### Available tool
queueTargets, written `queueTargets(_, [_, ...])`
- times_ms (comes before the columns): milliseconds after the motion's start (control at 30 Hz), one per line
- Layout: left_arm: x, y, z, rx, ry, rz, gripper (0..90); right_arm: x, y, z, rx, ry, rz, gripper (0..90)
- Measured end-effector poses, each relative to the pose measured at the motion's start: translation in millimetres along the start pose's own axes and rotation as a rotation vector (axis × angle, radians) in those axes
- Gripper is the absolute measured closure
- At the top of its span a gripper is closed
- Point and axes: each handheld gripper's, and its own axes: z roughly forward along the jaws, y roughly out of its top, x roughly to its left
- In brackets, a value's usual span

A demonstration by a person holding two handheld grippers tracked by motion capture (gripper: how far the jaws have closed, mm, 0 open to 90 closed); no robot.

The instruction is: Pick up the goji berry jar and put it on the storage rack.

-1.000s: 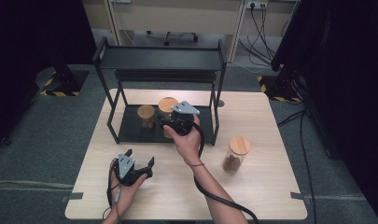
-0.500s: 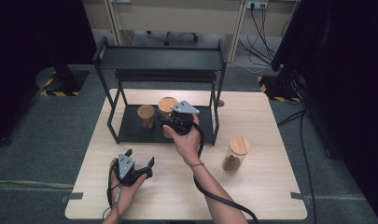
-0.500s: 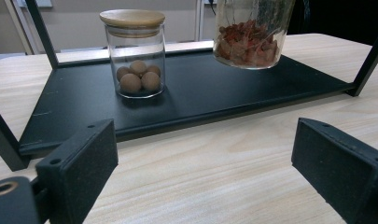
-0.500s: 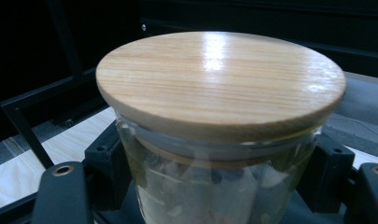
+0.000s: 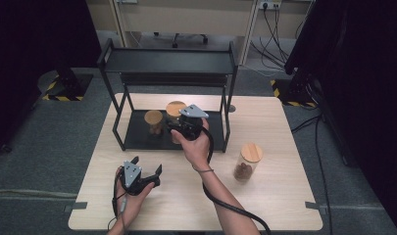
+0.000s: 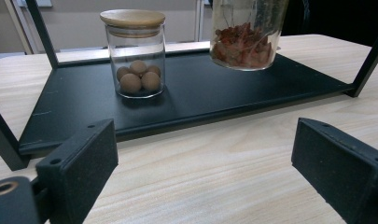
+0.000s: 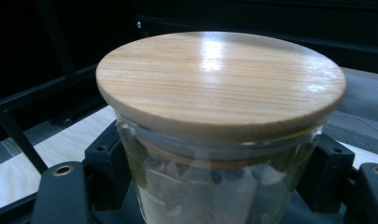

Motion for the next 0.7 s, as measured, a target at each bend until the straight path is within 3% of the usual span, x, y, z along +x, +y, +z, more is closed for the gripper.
queueTargets(700, [-0.2, 0.0, 0.0, 0.0, 0.0, 0.001, 6.8, 0.0, -1.4, 16.7, 0.029, 0.0, 0.021, 25.5])
